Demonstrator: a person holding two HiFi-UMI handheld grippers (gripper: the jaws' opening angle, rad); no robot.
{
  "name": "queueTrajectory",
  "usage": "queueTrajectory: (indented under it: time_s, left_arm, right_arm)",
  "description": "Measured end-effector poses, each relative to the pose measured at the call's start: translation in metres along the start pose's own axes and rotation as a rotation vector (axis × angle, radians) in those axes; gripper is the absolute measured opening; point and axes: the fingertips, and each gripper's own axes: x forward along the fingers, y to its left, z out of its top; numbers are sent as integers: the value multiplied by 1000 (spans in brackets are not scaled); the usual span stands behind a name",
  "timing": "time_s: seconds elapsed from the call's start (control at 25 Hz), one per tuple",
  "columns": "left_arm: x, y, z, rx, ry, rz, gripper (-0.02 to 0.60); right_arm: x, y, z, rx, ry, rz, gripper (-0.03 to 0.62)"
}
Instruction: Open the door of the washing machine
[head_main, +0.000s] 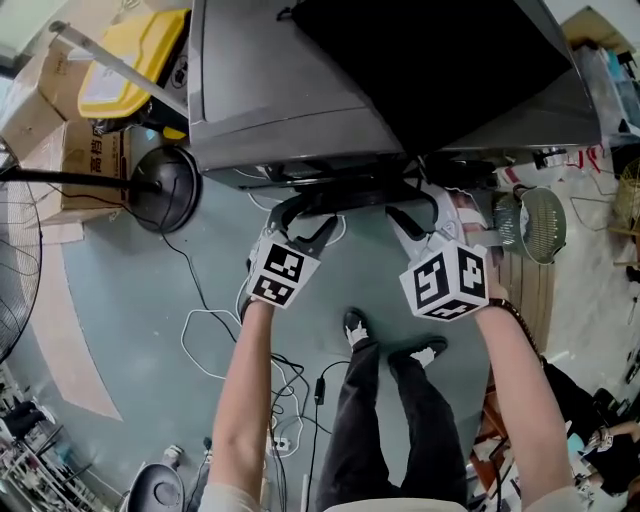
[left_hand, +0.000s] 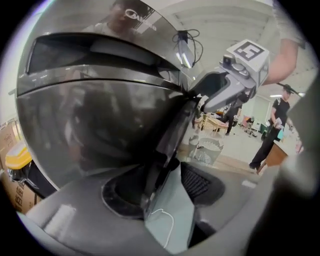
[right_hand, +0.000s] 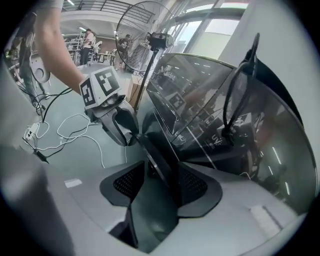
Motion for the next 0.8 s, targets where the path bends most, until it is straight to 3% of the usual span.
queueTrajectory:
  time_s: [0.12,0.16,0.52,0.8]
  left_arm:
    - [10,-7,2,15,24,-24,265]
    - [13,-10,3,12,29,-29,235]
    - [10,-7,-3,-3,33,17,239]
    - [3,-26,-12,-33,37,39,244]
  right_arm:
    - [1,-3,0,5,4,1,184]
    - [0,-4,-1,17,4,3,183]
    - [3,0,3,57,-15,-8,183]
    - [-5,12,1,60,4,73,183]
